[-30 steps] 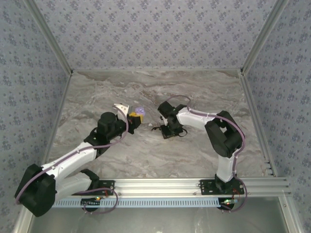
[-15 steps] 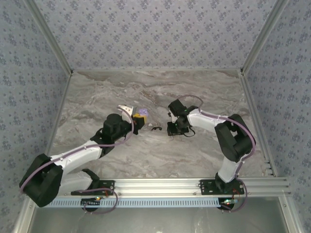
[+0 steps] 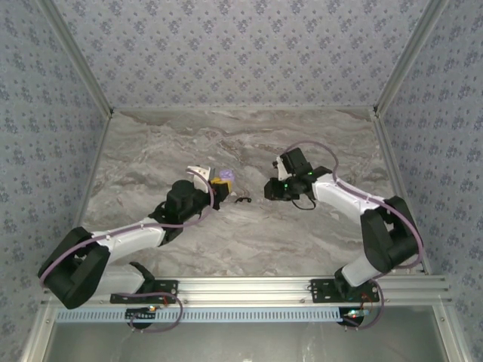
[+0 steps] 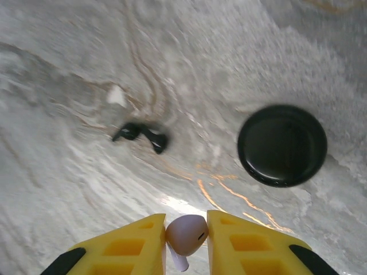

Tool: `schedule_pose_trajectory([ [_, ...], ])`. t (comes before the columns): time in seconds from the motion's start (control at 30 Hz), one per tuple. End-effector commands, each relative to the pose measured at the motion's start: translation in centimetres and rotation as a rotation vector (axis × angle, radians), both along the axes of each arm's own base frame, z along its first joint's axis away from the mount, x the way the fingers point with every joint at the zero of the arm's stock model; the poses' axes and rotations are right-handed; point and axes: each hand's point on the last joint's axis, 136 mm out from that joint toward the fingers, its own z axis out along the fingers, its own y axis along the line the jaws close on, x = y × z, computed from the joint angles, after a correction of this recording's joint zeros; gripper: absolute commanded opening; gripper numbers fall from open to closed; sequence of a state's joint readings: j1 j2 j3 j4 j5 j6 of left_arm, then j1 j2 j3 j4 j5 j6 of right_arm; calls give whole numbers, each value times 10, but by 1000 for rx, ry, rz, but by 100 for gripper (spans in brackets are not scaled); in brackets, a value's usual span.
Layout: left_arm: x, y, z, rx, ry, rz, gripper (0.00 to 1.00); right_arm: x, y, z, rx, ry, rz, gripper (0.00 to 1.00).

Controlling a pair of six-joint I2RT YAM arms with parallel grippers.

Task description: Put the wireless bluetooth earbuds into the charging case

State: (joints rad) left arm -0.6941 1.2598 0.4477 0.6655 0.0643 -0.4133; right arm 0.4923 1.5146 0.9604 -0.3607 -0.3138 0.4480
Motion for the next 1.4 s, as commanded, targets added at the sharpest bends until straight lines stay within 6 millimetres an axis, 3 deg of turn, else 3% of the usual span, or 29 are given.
schedule_pose_trajectory([
  [0.0, 3, -3, 21, -71, -55, 14, 6, 5, 8, 30, 99, -69, 2, 24],
  [0.43, 4, -7, 47, -183, -95, 19, 6, 23, 25, 131, 262, -307, 64, 23],
  [0.6, 4, -10, 56, -212, -104, 13, 6, 26, 32, 158, 308, -358, 95, 24],
  [0.87, 1, -24, 70, -262, -132, -41, 6, 28, 41, 193, 373, -430, 132, 24],
  [1.1, 1, -44, 87, -298, -149, -98, 6, 26, 48, 208, 413, -469, 156, 24],
  [1.13, 2, -46, 89, -302, -149, -103, 6, 28, 49, 222, 425, -501, 160, 24],
  [1.37, 4, -61, 98, -324, -138, -136, 6, 27, 52, 229, 435, -519, 174, 24],
])
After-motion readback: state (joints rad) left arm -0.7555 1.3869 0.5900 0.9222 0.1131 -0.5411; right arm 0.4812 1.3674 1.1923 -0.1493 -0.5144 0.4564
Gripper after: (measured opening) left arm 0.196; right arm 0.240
